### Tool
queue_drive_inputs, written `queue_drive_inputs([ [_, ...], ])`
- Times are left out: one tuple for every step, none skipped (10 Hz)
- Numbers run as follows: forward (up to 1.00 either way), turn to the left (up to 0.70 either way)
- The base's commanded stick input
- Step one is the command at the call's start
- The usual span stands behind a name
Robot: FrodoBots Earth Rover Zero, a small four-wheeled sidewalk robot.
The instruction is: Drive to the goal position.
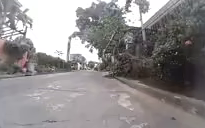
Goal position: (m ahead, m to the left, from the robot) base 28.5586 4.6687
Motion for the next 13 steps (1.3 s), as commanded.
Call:
queue_drive_inputs([
  [0.11, 0.0],
  [0.11, 0.0],
  [0.11, 0.0],
  [0.11, 0.0],
  [0.11, 0.0],
  [0.11, 0.0],
  [0.11, 0.0],
  [0.11, 0.0],
  [0.11, 0.0],
  [0.11, 0.0],
  [0.11, 0.0],
  [0.11, 0.0],
  [0.11, 0.0],
])
